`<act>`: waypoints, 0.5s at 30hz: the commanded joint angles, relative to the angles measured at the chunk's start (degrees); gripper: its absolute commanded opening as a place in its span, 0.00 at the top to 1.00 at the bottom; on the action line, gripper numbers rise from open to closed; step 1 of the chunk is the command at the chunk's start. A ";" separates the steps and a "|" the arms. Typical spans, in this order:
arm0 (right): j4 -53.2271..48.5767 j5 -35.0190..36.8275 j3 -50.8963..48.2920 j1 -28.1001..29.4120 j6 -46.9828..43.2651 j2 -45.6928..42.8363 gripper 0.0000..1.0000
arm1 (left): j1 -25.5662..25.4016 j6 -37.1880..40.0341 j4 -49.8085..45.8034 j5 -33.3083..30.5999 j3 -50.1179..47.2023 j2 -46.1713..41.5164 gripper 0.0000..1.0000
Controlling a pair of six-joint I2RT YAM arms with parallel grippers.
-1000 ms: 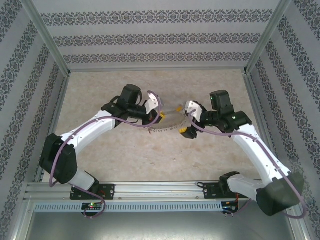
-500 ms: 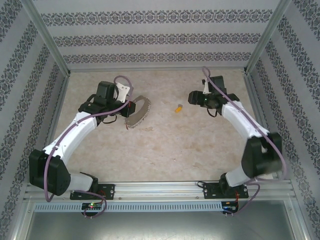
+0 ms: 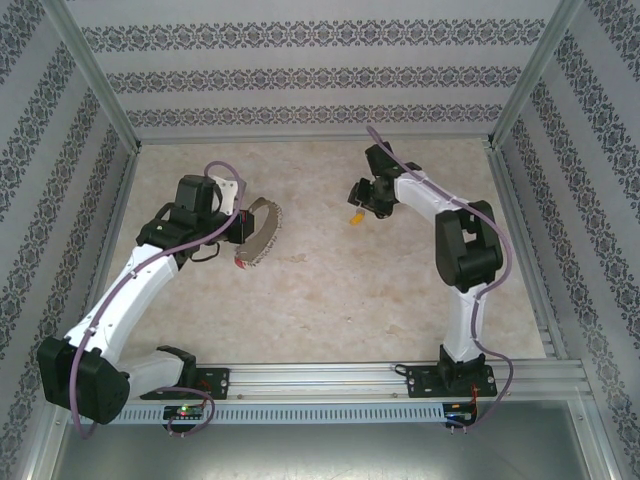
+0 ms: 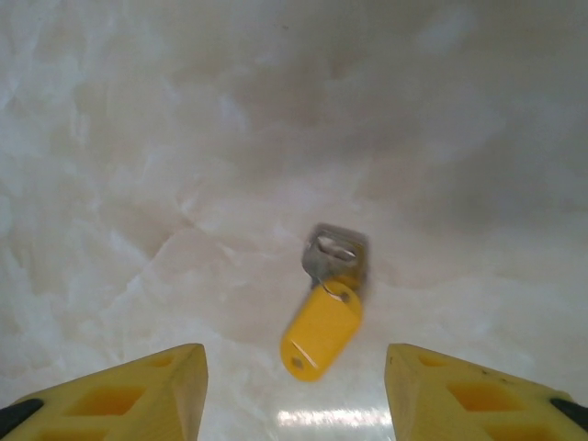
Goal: Put the keys on the keyring
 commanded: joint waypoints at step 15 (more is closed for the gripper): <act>-17.47 9.68 16.35 3.29 -13.20 13.53 0.56 | 1.47 -2.27 -1.22 0.47 0.05 -1.08 1.00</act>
